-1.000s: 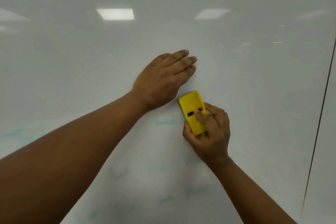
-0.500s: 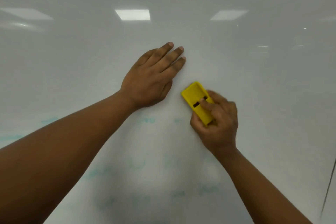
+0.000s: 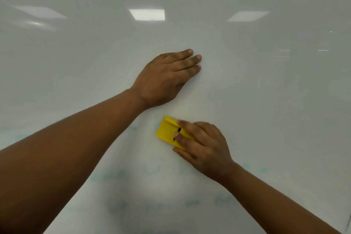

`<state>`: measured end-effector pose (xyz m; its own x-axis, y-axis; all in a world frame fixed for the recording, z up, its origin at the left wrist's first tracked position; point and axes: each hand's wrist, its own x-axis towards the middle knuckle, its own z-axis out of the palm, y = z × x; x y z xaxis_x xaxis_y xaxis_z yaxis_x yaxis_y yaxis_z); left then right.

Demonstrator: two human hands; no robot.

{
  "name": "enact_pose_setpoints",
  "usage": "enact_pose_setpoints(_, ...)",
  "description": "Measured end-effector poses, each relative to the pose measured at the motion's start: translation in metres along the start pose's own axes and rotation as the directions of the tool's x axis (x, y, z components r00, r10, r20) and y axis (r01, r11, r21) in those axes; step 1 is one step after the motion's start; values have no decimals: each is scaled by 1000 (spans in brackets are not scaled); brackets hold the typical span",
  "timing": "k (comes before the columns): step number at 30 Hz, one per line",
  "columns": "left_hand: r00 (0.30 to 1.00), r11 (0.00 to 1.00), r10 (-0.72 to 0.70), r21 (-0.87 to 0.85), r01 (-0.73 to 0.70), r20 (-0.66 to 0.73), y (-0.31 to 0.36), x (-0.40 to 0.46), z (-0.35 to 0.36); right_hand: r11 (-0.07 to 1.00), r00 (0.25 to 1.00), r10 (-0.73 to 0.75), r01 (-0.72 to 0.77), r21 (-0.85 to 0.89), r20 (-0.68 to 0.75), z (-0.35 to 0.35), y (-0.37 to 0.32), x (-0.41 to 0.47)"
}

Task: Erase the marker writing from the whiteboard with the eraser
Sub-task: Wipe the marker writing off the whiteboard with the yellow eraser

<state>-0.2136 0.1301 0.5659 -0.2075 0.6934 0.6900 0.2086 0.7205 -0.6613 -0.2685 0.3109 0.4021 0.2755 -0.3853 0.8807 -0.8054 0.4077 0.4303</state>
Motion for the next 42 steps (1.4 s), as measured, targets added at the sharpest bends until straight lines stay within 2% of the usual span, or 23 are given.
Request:
enact_pose_setpoints(1, 999, 999, 42, 20, -42, 12, -7, -3, -4, 999, 999, -40, 40, -4, 32, -3, 3, 3)
enact_pose_setpoints(3, 996, 992, 94, 82, -94, 7, -23, -13, -10, 998, 1000, -19, 18, -56, -17, -8, 16, 21)
enact_pose_setpoints(6, 999, 988, 20, 153, -13, -47, -31, -26, -12, 991, 985, 109, -118, -67, -133, -4, 20, 47)
enact_pose_setpoints(8, 995, 985, -56, 161, 68, -76, -26, -29, -10, 1000, 999, -4, 3, -28, -54, 8, -4, 39)
enact_pose_setpoints(10, 996, 986, -67, 150, 76, -63, -26, -31, -10, 989, 987, -147, 146, 16, 68, 12, -20, 26)
enact_pose_setpoints(11, 997, 989, -55, 136, 61, -49, -27, -32, -11, 986, 982, -165, 164, 23, 89, 10, -17, 27)
enact_pose_setpoints(15, 999, 994, -33, 106, 37, -37, -33, -41, -15, 997, 996, 30, -35, -63, -78, 5, 10, 53)
enact_pose_setpoints(16, 999, 994, -36, 104, 40, -35, -32, -43, -15, 997, 996, 30, -36, -63, -89, 7, 8, 51)
enact_pose_setpoints(19, 1000, 994, -21, 111, 23, -14, -34, -53, -16, 986, 985, -163, 164, -6, 52, 17, -19, 29)
enact_pose_setpoints(21, 1000, 993, -1, 120, -2, 25, -38, -58, -19, 979, 973, -204, 204, 11, 108, 21, -29, 29)
enact_pose_setpoints(24, 998, 991, 12, 135, -19, 55, -44, -66, -23, 998, 999, -54, 54, -43, 2, 25, -26, 62)
enact_pose_setpoints(26, 999, 986, -35, 165, 29, 36, -49, -75, -28, 998, 997, 45, -47, -40, -65, 27, -28, 75)
enact_pose_setpoints(27, 996, 978, -84, 192, 78, 22, -53, -80, -31, 999, 998, 28, -29, -27, -54, 31, -34, 73)
enact_pose_setpoints(29, 987, 958, -161, 239, 157, 0, -59, -90, -38, 994, 993, -113, 113, 7, 46, 38, -52, 59)
enact_pose_setpoints(31, 987, 958, -159, 244, 153, 8, -65, -98, -44, 977, 971, -211, 211, 13, 113, 41, -59, 55)
enact_pose_setpoints(33, 989, 956, -149, 256, 142, 10, -71, -104, -48, 989, 988, -143, 144, -16, 66, 42, -53, 71)
enact_pose_setpoints(36, 942, 894, -323, 297, 335, -90, -75, -116, -53, 996, 993, 79, -83, -31, -91, 50, -56, 89)
enact_pose_setpoints(38, 904, 868, -407, 253, 428, -133, -74, -122, -54, 1000, 999, -2, 1, -14, -52, 59, -72, 77)
enact_pose_setpoints(40, 911, 885, -389, 220, 410, -134, -79, -126, -57, 982, 980, -188, 187, 20, 59, 64, -84, 65)
enact_pose_setpoints(42, 935, 910, -336, 219, 353, -111, -86, -130, -62, 973, 967, -232, 231, 22, 105, 62, -79, 74)
